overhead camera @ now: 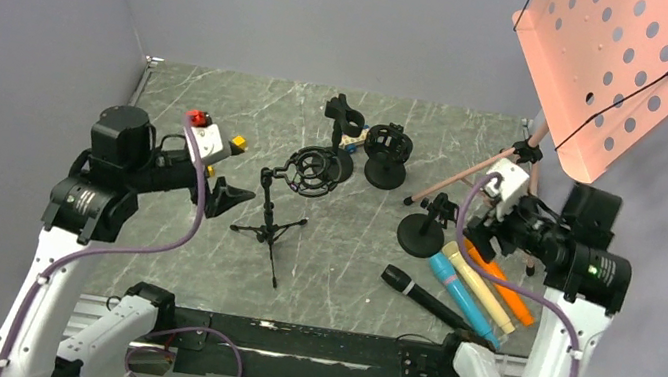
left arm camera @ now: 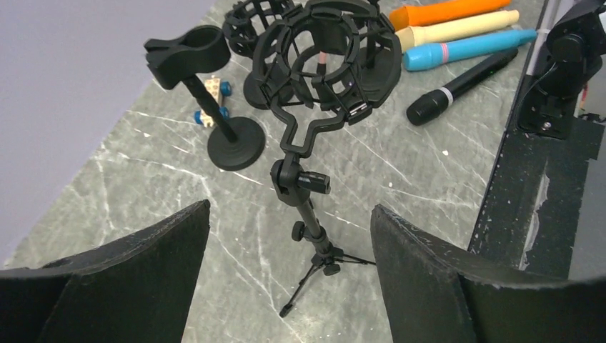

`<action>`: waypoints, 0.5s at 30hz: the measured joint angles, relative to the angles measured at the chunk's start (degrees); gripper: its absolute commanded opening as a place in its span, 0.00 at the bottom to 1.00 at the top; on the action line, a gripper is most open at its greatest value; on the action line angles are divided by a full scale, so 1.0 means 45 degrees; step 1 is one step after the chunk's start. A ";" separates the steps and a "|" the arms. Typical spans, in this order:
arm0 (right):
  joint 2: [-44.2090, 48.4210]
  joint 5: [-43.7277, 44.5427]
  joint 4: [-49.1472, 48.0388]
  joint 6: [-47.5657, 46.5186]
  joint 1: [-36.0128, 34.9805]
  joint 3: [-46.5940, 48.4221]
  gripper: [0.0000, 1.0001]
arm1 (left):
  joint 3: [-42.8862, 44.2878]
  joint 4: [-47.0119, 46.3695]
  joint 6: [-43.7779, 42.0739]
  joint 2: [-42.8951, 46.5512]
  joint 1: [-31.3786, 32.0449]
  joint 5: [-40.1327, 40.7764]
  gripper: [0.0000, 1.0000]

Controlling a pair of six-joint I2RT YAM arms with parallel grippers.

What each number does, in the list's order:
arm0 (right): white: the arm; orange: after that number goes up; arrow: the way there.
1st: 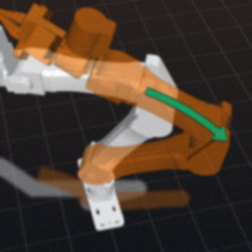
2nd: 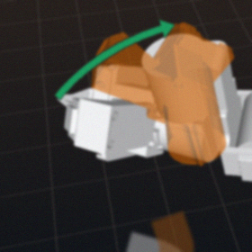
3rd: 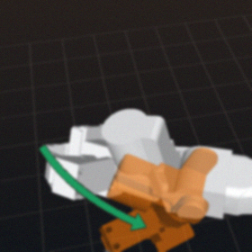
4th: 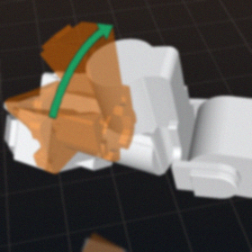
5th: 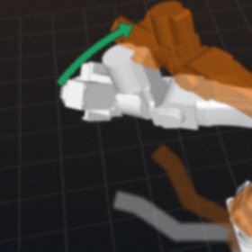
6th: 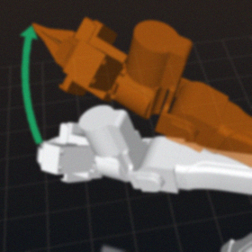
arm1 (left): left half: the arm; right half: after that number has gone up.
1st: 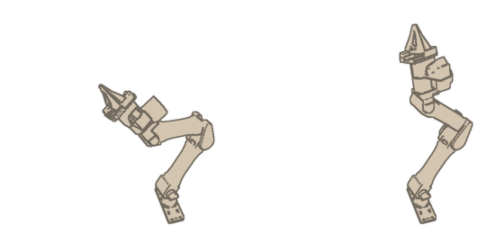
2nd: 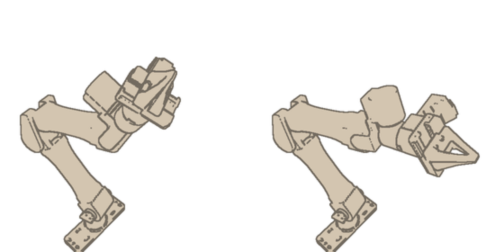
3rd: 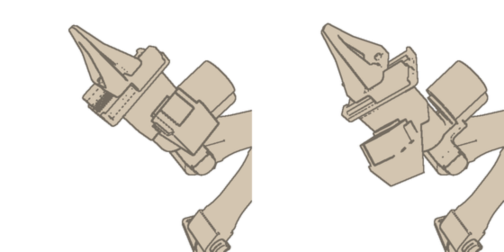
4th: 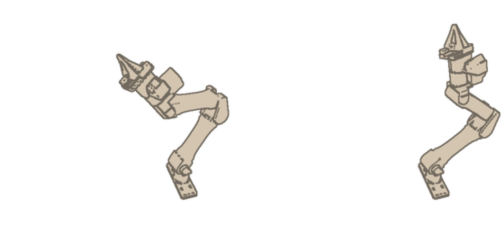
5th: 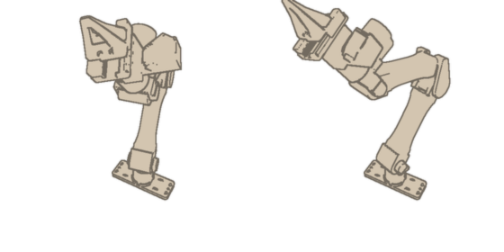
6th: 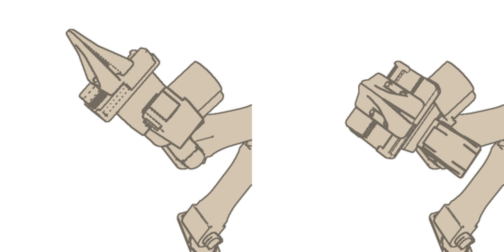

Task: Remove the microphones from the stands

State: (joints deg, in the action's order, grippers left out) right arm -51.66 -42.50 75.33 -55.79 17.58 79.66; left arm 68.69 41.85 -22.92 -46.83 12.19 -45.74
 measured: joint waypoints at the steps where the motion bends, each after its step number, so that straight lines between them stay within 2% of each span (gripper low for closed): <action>1: -0.0233 0.0044 -0.0204 0.0418 -0.1132 0.0189 0.77 | -0.0049 0.0000 -0.0034 -0.0121 0.0000 -0.0044 0.83; 4: -0.1064 0.0510 -0.0923 0.1321 -0.4697 0.0627 0.79 | -0.0316 -0.0112 -0.0136 -0.0559 0.0005 -0.0160 0.82; 7: -0.2302 0.0889 -0.1549 0.1768 -0.7422 0.1632 0.82 | -0.0923 -0.0355 -0.0180 -0.0860 0.0029 -0.0160 0.82; 11: -0.3852 0.1166 -0.2642 0.1987 -0.9389 0.2511 0.84 | -0.1787 -0.0806 -0.0165 -0.0806 0.0330 -0.0034 0.81; 15: -0.4546 0.1360 -0.3619 0.2210 -1.0773 0.2501 0.85 | -0.2118 -0.1506 -0.0015 -0.0777 0.0933 0.0223 0.79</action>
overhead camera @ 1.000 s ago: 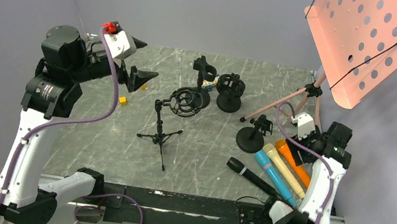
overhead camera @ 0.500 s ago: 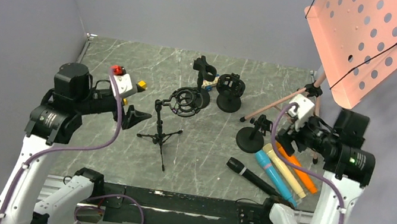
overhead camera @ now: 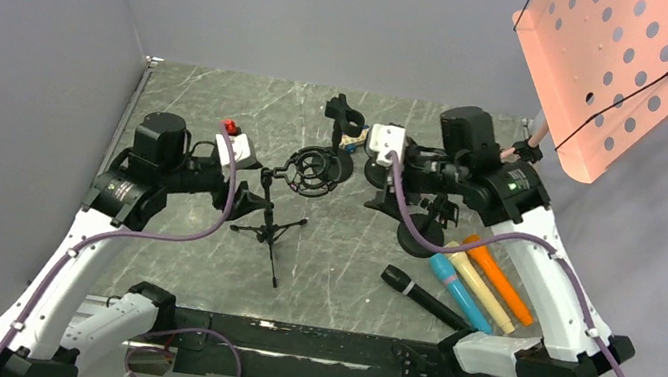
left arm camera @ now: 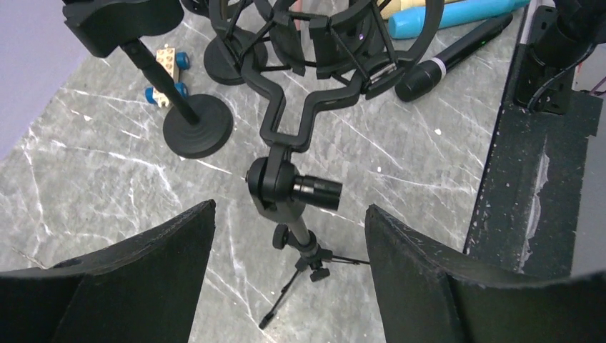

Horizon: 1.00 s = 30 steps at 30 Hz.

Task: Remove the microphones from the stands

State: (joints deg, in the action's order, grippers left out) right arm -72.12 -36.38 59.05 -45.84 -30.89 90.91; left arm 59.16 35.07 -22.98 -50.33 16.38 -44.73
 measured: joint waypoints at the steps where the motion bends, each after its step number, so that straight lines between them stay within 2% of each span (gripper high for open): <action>1: -0.0146 0.0058 -0.0340 0.0073 -0.0364 -0.0005 0.85 | -0.0112 -0.0345 0.0097 0.0010 0.0170 0.0131 0.79; 5: -0.0845 0.0189 -0.1355 0.0209 -0.1292 -0.0005 0.85 | -0.0729 -0.1307 0.0743 0.0233 0.0447 0.0622 0.76; 14: -0.2565 0.0981 -0.2667 0.0408 -0.2055 0.0024 0.82 | -0.1491 -0.2710 0.1574 0.0437 0.0797 0.2273 0.66; 22: -0.2565 0.1030 -0.2594 -0.0291 -0.2482 0.0155 0.72 | -0.1486 -0.2943 0.0087 0.0418 0.0801 0.3356 0.65; 30: -0.2594 0.0617 -0.2123 -0.1331 -0.2783 0.1098 0.69 | -0.1307 -0.2973 -0.1190 0.0418 0.0461 0.4590 0.68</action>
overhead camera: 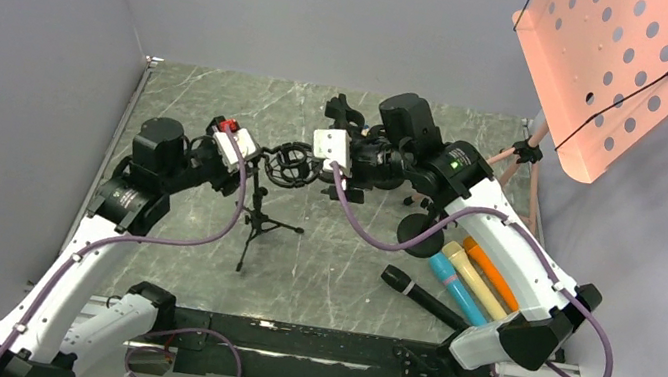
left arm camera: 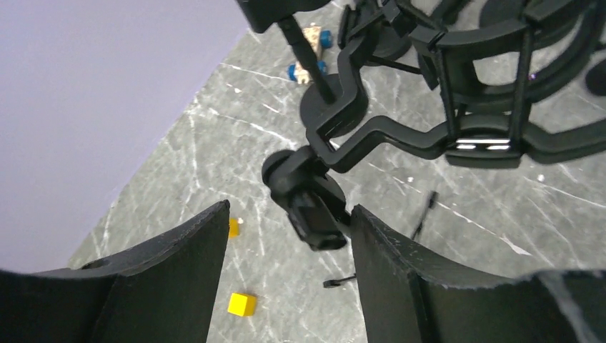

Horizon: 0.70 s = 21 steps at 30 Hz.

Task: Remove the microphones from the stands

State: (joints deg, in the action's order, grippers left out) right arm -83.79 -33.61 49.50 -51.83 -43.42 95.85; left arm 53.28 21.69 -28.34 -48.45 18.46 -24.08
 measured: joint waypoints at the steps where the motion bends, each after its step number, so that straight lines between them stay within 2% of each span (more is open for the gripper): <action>1: 0.0000 -0.0005 0.0015 -0.0049 -0.0010 0.0010 0.68 | 0.0034 -0.0010 -0.0019 0.0015 -0.0155 0.0034 0.69; 4: -0.0019 0.0029 0.0083 -0.0049 -0.0015 0.0010 0.68 | 0.0117 0.0039 -0.0015 0.0141 -0.0573 0.0233 0.79; 9: -0.0024 -0.0068 -0.0053 0.0767 0.0355 -0.0005 0.71 | 0.0573 0.0947 -0.0092 0.0355 -0.0835 -0.0563 0.83; 15: -0.0024 -0.0544 -0.0466 0.2006 0.1603 -0.0296 0.73 | 0.1501 0.1671 0.0306 0.0151 -0.0695 -0.1919 0.81; 21: -0.0005 -0.0651 -0.0704 0.2443 0.1579 -0.0617 0.74 | 0.1967 0.1739 0.0335 -0.0797 -0.0238 -0.2021 0.69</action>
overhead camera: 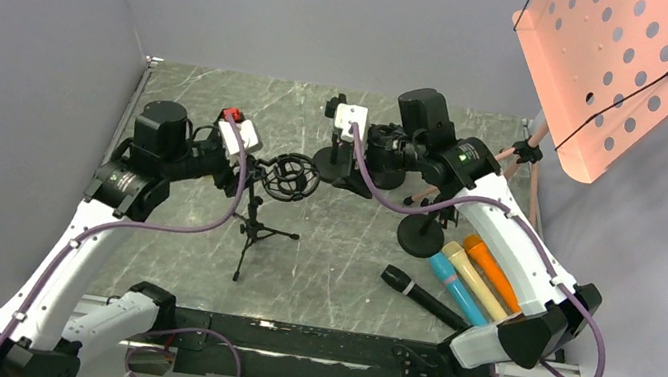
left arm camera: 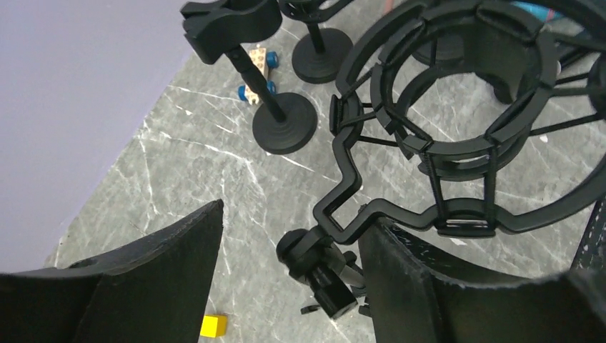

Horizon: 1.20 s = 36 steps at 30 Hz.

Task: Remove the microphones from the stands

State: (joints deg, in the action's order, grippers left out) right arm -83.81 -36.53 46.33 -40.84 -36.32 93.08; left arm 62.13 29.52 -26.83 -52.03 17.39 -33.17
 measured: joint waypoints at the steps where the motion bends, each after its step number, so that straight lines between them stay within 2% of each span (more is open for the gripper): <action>1: 0.0010 0.0000 -0.0024 0.0049 0.0000 -0.0073 0.74 | 0.0000 0.0058 -0.0083 -0.0141 0.0049 0.0000 0.66; 4: 0.0092 0.0010 -0.0117 0.0291 0.0000 -0.0403 0.73 | -0.0005 0.0185 -0.0272 -0.0364 0.0097 0.0005 0.56; 7: 0.0194 0.0034 -0.0296 0.0588 0.0000 -0.0772 0.72 | 0.0005 0.0447 -0.0461 -0.0350 0.0102 -0.0044 0.40; 9: 0.0243 0.0068 -0.0481 0.0962 0.0005 -0.1035 0.71 | 0.0126 0.0869 -0.0670 -0.0340 0.0102 -0.0214 0.32; 16: -0.0272 -0.0821 -0.1554 0.3978 0.0923 -0.1316 0.69 | 0.0491 0.2283 -0.2268 -0.0097 0.0097 -0.1418 0.18; 21: -0.1938 -0.1928 -0.2055 0.6455 0.1409 -0.0991 0.68 | 0.0724 0.3245 -0.3687 0.0005 0.0102 -0.2749 0.10; 24: -0.2866 -0.2769 -0.2482 0.8165 0.1326 -0.0913 0.66 | 0.1035 0.3536 -0.4435 -0.0136 0.0136 -0.3419 0.00; 27: -0.3453 -0.3483 -0.3079 0.9743 0.1200 -0.0923 0.62 | 0.1069 0.3434 -0.5285 -0.0126 0.0364 -0.3725 0.00; 33: -0.4061 -0.4532 -0.4328 1.1997 0.0554 -0.1112 0.61 | 0.1243 0.3497 -0.6878 -0.0219 0.0962 -0.3944 0.00; 36: -0.4371 -0.4750 -0.4629 1.2522 0.0131 -0.1112 0.66 | 0.1268 0.3327 -0.7378 -0.0185 0.1166 -0.3988 0.00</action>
State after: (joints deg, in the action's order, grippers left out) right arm -103.48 -57.91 25.50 15.51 -35.73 88.07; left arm 67.83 44.49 -60.03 -52.86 22.63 -51.11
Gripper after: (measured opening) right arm 0.619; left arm 0.386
